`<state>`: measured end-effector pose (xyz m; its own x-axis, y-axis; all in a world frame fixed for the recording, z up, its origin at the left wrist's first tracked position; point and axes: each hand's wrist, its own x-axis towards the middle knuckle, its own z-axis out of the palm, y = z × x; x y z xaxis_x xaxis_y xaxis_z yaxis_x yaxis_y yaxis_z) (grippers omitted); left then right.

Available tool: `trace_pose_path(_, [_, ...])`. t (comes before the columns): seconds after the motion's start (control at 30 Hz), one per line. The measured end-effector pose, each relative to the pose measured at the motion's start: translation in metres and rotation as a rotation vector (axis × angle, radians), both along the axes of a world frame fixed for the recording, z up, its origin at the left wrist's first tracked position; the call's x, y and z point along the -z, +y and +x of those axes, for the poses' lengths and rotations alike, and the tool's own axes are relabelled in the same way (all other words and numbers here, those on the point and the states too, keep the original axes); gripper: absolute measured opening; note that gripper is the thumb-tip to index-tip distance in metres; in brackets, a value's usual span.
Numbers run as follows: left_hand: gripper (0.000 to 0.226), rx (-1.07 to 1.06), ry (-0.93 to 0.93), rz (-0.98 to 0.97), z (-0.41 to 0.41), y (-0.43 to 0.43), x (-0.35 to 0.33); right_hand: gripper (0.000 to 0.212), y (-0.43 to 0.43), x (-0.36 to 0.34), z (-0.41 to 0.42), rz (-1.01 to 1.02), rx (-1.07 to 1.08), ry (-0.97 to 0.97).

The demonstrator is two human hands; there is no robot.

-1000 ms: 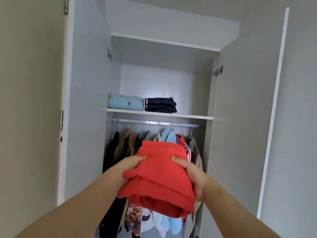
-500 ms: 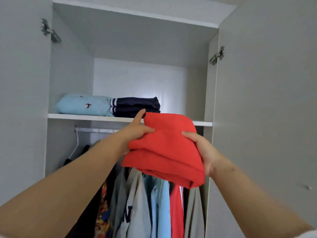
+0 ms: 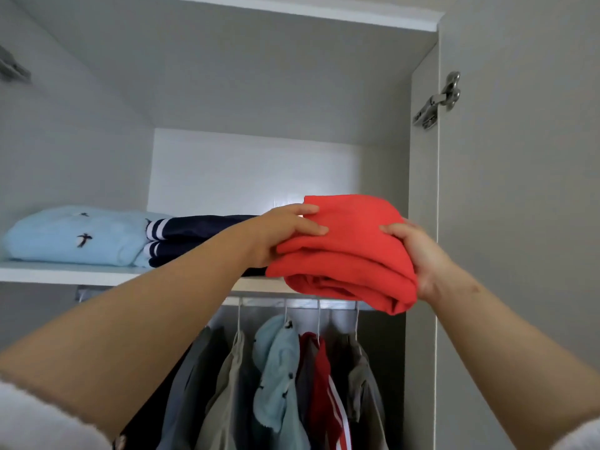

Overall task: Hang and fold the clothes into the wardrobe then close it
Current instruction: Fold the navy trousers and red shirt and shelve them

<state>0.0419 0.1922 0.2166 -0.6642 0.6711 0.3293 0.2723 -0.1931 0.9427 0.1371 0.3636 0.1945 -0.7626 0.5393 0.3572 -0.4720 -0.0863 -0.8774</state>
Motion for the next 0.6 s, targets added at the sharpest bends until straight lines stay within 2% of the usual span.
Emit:
trace_pose_path(0.23, [0.054,-0.059,0.078,0.083,-0.073,0.052,-0.004,0.044,0.039,-0.016,-0.055,0.041,0.102,0.007])
trace_pose_path(0.33, [0.063,-0.096,0.104,0.058,-0.097,0.067,-0.009,0.046,0.049,-0.019,-0.081,0.173,0.290,-0.002])
trace_pose_path(0.37, [0.063,-0.163,0.198,-0.007,-0.103,0.071,-0.008,0.049,0.054,-0.016,-0.090,0.304,0.408,-0.098])
trace_pose_path(0.47, [0.058,-0.440,0.664,-0.163,-0.118,0.072,-0.006,0.066,0.059,-0.008,-0.107,0.819,0.723,-0.520])
trace_pose_path(0.53, [0.049,-0.504,0.821,-0.181,-0.125,0.065,-0.007,0.065,0.052,-0.009,-0.110,0.980,0.648,-0.587])
trace_pose_path(0.6, [0.041,-0.630,1.020,-0.305,-0.131,0.059,-0.006,0.058,0.041,-0.011,-0.111,1.062,0.439,-0.632])
